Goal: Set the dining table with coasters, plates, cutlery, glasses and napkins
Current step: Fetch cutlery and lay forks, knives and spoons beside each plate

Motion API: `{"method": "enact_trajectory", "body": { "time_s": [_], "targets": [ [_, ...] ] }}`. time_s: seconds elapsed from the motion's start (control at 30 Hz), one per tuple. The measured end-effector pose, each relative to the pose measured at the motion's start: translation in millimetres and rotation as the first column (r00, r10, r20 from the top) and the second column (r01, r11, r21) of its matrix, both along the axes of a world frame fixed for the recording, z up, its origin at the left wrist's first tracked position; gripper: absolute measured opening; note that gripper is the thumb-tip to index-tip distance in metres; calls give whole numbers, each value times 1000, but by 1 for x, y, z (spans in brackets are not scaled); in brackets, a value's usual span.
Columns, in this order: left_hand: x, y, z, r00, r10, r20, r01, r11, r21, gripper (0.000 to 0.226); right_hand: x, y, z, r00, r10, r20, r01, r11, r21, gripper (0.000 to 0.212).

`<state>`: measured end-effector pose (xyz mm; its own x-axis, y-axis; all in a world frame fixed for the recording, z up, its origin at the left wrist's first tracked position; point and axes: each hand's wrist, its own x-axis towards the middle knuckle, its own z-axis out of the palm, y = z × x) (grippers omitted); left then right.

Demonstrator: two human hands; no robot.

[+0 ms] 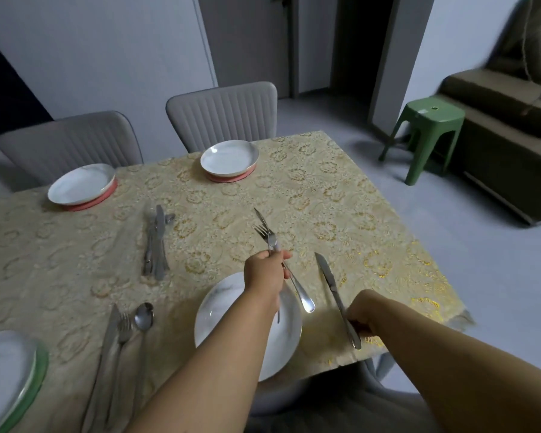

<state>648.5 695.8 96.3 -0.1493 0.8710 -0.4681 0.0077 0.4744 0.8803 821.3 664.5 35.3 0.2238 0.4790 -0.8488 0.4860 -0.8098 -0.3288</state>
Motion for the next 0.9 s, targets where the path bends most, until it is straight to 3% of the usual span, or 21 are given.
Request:
{"method": "enact_trajectory", "body": {
  "time_s": [0.1,0.17,0.23,0.27,0.3,0.33,0.37,0.4,0.43,0.5,0.57,0.63,0.7,0.8,0.9],
  "targets": [
    [8,-3,-9,999,-25,-48,24,999,-26,33,5,1,-10,992,126,-8,-126,984,-126,34],
    [14,-7,-12,997,-44,-64,41,998,-40,31,6,-1,-3,980,197,7,-194,973,-127,35],
    [20,-9,-16,995,-64,-77,60,997,-50,29,11,3,1,909,389,151,-384,921,-65,32],
    [23,-10,-20,993,-75,-86,70,996,-54,28,14,5,3,823,493,281,-498,865,-60,29],
    [26,-10,-23,992,-87,-94,82,995,-56,26,16,6,7,757,526,387,-560,828,-29,28],
    [30,-10,-26,991,-96,-97,91,994,-53,24,16,7,9,775,479,413,-550,832,67,28],
    [34,-10,-27,990,-106,-94,102,994,-49,23,15,7,13,862,381,335,-463,860,213,30],
    [38,-10,-29,989,-118,-83,114,992,-51,21,11,7,20,961,254,109,-276,901,333,35],
    [42,-9,-29,989,-132,-62,128,990,-59,20,6,5,28,978,123,-168,-56,933,355,40],
    [52,-9,-29,989,-145,-10,144,986,-80,21,-2,-2,45,797,-85,-597,239,954,183,44],
    [59,-9,-31,987,-159,11,160,983,-88,21,-2,-8,48,659,-188,-728,324,945,50,39],
    [65,-8,-33,982,-189,16,189,976,-103,21,2,-9,43,661,-212,-720,361,931,58,36],
    [70,-7,-32,984,-180,6,179,976,-124,25,8,-7,36,728,-246,-640,423,896,137,36],
    [73,-5,-33,996,-81,28,84,986,-144,26,25,-3,27,924,-210,-320,319,883,343,34],
    [74,-7,-35,998,-39,40,44,990,-135,30,41,-3,11,980,-173,-98,197,917,347,26]
  ]
}}
